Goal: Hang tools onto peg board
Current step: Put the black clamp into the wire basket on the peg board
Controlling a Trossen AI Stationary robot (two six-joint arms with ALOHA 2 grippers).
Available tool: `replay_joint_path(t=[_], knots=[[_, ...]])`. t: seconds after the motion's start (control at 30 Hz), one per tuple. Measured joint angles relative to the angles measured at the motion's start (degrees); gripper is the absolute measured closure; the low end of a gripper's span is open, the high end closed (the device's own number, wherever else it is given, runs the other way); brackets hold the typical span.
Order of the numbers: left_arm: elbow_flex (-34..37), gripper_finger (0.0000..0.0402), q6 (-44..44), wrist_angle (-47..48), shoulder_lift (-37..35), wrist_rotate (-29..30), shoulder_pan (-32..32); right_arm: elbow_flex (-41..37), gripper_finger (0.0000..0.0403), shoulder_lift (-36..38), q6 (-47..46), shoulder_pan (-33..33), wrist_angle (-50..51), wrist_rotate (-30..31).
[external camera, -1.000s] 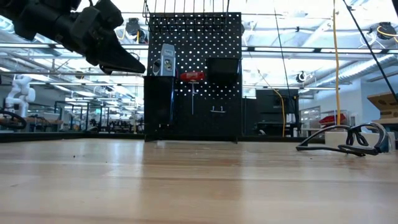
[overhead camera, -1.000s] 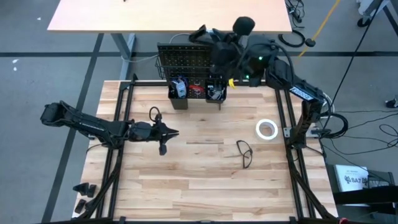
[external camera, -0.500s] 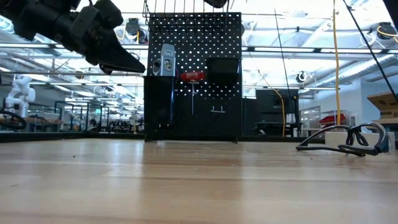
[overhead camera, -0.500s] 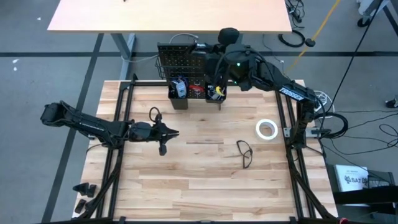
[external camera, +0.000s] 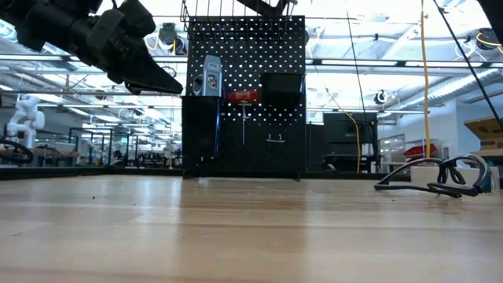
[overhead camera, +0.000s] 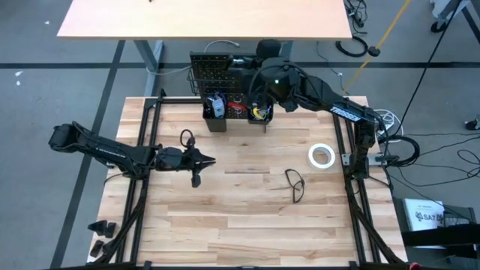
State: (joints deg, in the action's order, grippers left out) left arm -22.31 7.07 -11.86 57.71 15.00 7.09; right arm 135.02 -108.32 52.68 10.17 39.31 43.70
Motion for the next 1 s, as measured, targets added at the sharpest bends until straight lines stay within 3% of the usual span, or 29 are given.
replay_joint_path(t=[0.6,0.87,1.0], knots=[[0.0,0.0359,0.0,0.4,0.0,0.0,0.0,0.0,0.0371,-0.6,-3.6,1.3,3.3,-0.7],[0.0,0.0359,0.0,0.5,0.0,-0.4,0.0,0.1,0.024,-0.5,-5.9,1.4,6.0,0.1],[0.0,0.0359,0.0,0.5,0.0,-1.5,0.0,0.2,0.0206,-0.3,-6.4,1.4,7.4,-0.1]])
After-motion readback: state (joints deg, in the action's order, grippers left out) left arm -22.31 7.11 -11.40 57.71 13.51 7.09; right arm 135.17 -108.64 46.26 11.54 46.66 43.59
